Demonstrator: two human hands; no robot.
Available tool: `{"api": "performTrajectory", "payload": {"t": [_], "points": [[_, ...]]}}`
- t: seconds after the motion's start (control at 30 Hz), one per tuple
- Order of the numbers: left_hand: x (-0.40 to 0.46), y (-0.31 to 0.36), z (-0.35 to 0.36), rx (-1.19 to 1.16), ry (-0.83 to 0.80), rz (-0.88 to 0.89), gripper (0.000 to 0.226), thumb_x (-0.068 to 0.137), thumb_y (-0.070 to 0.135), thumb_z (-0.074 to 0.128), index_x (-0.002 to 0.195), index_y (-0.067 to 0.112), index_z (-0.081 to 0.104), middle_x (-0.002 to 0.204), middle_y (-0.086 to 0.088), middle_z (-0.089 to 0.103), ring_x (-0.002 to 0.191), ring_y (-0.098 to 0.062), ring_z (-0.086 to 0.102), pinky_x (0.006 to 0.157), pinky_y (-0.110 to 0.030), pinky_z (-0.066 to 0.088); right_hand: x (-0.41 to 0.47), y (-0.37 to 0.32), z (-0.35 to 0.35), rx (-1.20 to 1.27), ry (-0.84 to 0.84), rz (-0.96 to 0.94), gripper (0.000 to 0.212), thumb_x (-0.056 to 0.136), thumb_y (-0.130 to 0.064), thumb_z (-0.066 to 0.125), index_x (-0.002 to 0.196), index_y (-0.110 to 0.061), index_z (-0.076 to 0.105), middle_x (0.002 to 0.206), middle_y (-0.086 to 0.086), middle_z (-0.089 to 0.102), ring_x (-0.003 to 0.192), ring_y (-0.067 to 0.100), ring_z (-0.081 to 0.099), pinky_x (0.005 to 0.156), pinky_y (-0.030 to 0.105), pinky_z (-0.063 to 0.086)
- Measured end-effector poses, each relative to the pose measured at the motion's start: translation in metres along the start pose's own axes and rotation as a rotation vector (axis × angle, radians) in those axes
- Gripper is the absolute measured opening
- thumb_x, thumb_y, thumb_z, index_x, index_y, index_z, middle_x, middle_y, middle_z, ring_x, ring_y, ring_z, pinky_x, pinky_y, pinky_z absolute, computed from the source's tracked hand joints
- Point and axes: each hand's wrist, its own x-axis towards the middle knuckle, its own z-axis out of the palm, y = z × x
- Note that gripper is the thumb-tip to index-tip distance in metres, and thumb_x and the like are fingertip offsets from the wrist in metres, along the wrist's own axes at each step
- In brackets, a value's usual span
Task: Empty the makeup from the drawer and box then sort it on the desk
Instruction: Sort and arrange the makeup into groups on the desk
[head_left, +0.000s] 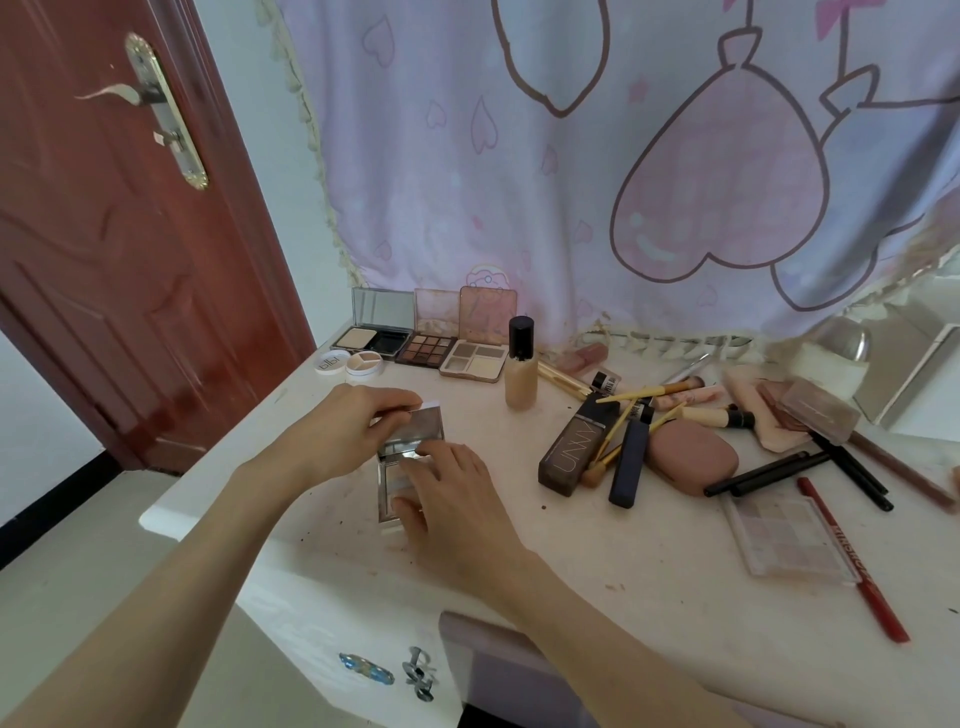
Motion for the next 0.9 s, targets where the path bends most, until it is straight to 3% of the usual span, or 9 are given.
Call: {"api": "performTrajectory", "payload": {"t": [0.13, 0.2, 0.3, 0.37, 0.43, 0.53, 0.7, 0.9], "points": [[0.002, 0.0, -0.001, 0.011, 0.01, 0.023, 0.028, 0.095, 0.015, 0.047, 0.119, 0.019, 0.062, 0.081, 0.002, 0.057, 0.063, -0.002, 0.044, 0.061, -0.004, 0.033, -0.011, 0.005, -0.007, -0.007, 0.092, -0.134, 0.03, 0.085, -0.028, 0.041, 0.09, -0.014, 0.067, 0.1, 0.007, 0.063, 0.091, 0.025, 0.059, 0.088, 0.035, 0.05], [0.006, -0.004, 0.0, 0.015, 0.021, 0.045, 0.026, 0.095, 0.016, 0.048, 0.116, 0.02, 0.064, 0.085, 0.001, 0.062, 0.066, -0.005, 0.046, 0.062, -0.007, 0.033, -0.016, 0.011, -0.011, -0.034, 0.107, -0.228, 0.031, 0.086, -0.028, 0.041, 0.09, -0.017, 0.07, 0.104, 0.005, 0.064, 0.095, 0.022, 0.06, 0.086, 0.03, 0.049], [0.015, -0.009, 0.003, 0.025, 0.043, 0.068, 0.025, 0.094, 0.017, 0.05, 0.113, 0.022, 0.066, 0.077, 0.005, 0.056, 0.085, -0.02, 0.051, 0.076, -0.025, 0.039, -0.019, 0.017, -0.012, -0.088, -0.013, -0.299, 0.037, 0.09, -0.029, 0.038, 0.108, -0.016, 0.067, 0.123, 0.005, 0.061, 0.117, 0.022, 0.055, 0.102, 0.028, 0.038], [0.021, -0.009, 0.004, 0.038, 0.078, 0.103, 0.024, 0.093, 0.013, 0.053, 0.11, 0.02, 0.068, 0.071, 0.009, 0.051, 0.082, -0.019, 0.046, 0.079, -0.03, 0.037, -0.016, 0.017, -0.012, -0.046, -0.165, -0.259, 0.045, 0.096, -0.032, 0.031, 0.133, -0.014, 0.049, 0.145, 0.007, 0.041, 0.138, 0.022, 0.031, 0.114, 0.029, 0.016], [0.028, -0.009, 0.003, 0.025, 0.111, 0.119, 0.022, 0.09, 0.009, 0.056, 0.107, 0.016, 0.07, 0.077, 0.005, 0.06, 0.076, -0.012, 0.045, 0.076, -0.024, 0.035, -0.01, 0.017, -0.012, -0.034, -0.267, -0.215, 0.052, 0.098, -0.036, 0.026, 0.145, -0.013, 0.03, 0.155, 0.006, 0.02, 0.145, 0.019, 0.01, 0.116, 0.03, 0.0], [0.038, -0.018, 0.006, 0.013, 0.199, 0.112, 0.019, 0.087, 0.007, 0.061, 0.101, 0.014, 0.072, 0.098, -0.004, 0.07, 0.086, -0.017, 0.058, 0.077, -0.021, 0.037, 0.003, 0.016, -0.007, -0.102, -0.308, -0.17, 0.054, 0.101, -0.038, 0.027, 0.149, -0.015, 0.018, 0.158, 0.004, 0.007, 0.145, 0.016, 0.0, 0.117, 0.032, -0.003], [0.048, -0.033, 0.017, 0.018, 0.332, 0.069, 0.02, 0.087, 0.003, 0.06, 0.099, 0.011, 0.073, 0.097, -0.01, 0.063, 0.091, -0.025, 0.058, 0.077, -0.029, 0.043, 0.031, 0.016, 0.002, -0.159, -0.372, -0.133, 0.055, 0.101, -0.04, 0.023, 0.15, -0.018, 0.01, 0.158, 0.0, 0.0, 0.145, 0.013, -0.005, 0.117, 0.033, -0.007], [0.066, -0.048, 0.021, 0.088, 0.295, 0.023, 0.036, 0.088, -0.007, 0.047, 0.116, 0.008, 0.064, 0.113, -0.014, 0.057, 0.105, -0.028, 0.054, 0.085, -0.033, 0.043, 0.066, 0.027, 0.01, -0.076, -0.311, -0.125, 0.046, 0.102, -0.02, 0.026, 0.148, -0.019, 0.021, 0.158, 0.0, 0.011, 0.145, 0.014, 0.002, 0.116, 0.03, -0.003]]}}
